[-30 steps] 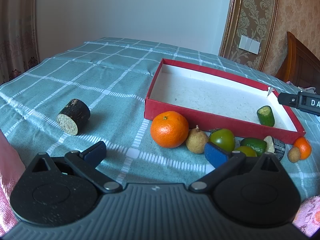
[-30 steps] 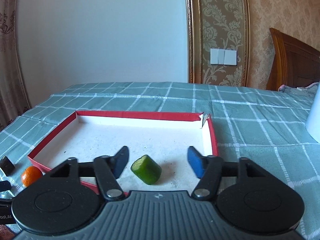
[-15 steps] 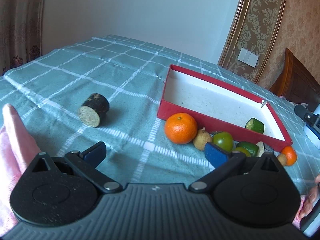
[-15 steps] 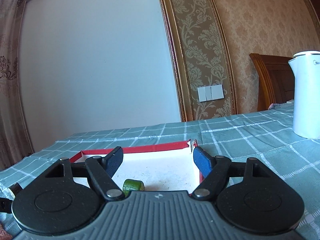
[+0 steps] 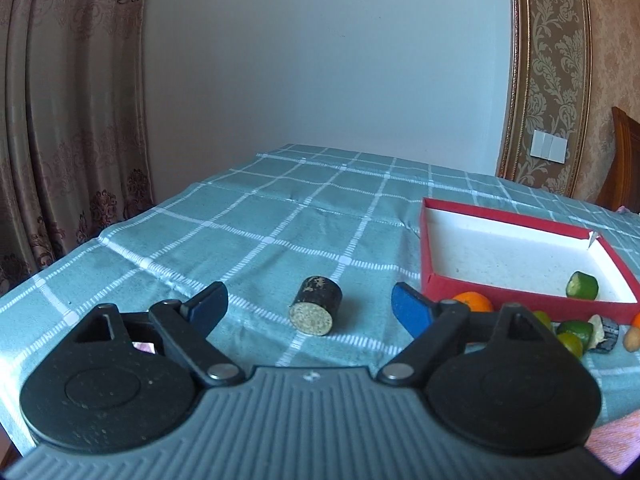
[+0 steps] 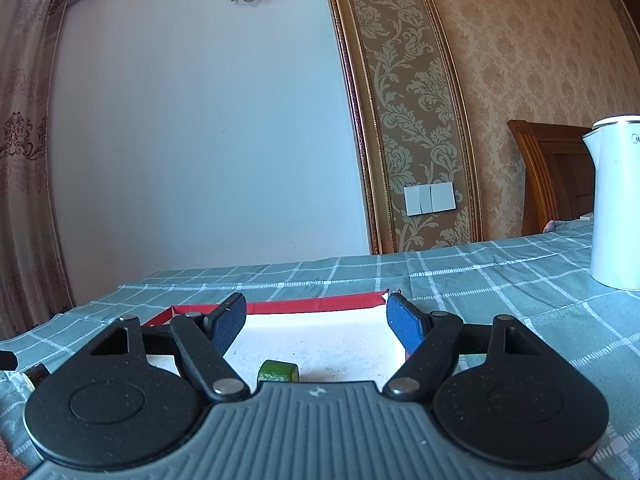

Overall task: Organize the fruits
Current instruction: 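Move the left gripper to the dark wooden log piece, then close the left gripper on the log piece and lift it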

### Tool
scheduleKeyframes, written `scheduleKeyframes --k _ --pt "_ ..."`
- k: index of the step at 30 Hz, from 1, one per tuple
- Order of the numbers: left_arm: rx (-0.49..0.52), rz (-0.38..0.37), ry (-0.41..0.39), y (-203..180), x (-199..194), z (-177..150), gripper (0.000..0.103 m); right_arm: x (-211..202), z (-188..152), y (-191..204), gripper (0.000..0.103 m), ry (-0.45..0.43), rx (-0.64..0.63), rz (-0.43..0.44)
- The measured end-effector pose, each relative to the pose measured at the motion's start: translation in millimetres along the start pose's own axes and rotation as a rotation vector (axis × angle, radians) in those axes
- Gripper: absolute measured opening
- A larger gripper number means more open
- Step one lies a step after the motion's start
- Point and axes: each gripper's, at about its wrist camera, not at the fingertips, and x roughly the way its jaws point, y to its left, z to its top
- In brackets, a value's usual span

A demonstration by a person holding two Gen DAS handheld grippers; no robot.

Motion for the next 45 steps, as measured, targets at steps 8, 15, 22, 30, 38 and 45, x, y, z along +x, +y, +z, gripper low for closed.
scheduleKeyframes --k 8,15,22,30,38,45 --pt "0.078 0.002 -0.018 3.6 12.2 -1.5 0.039 -0.3 0.3 1.3 0.077 0.005 -0.007 0.001" --pt "0.092 -0.059 0.021 9.4 33.7 2.6 0.039 -1.4 -0.7 2.2 0.077 0.009 -0.007 0.0" --pt "0.074 -0.137 0.085 16.4 56.0 1.7 0.032 -1.8 -1.1 2.7 0.077 0.007 -0.008 0.0" --pt "0.131 -0.142 0.105 8.0 64.2 3.8 0.035 -3.1 -0.6 2.3 0.077 0.006 -0.009 0.002" --pt "0.169 -0.128 0.151 0.3 75.2 1.6 0.037 -3.1 -1.6 2.6 0.077 0.009 -0.014 0.003" --pt "0.152 -0.124 0.178 2.2 83.0 -0.4 0.036 -3.2 -1.3 1.9 0.077 0.01 -0.011 0.004"
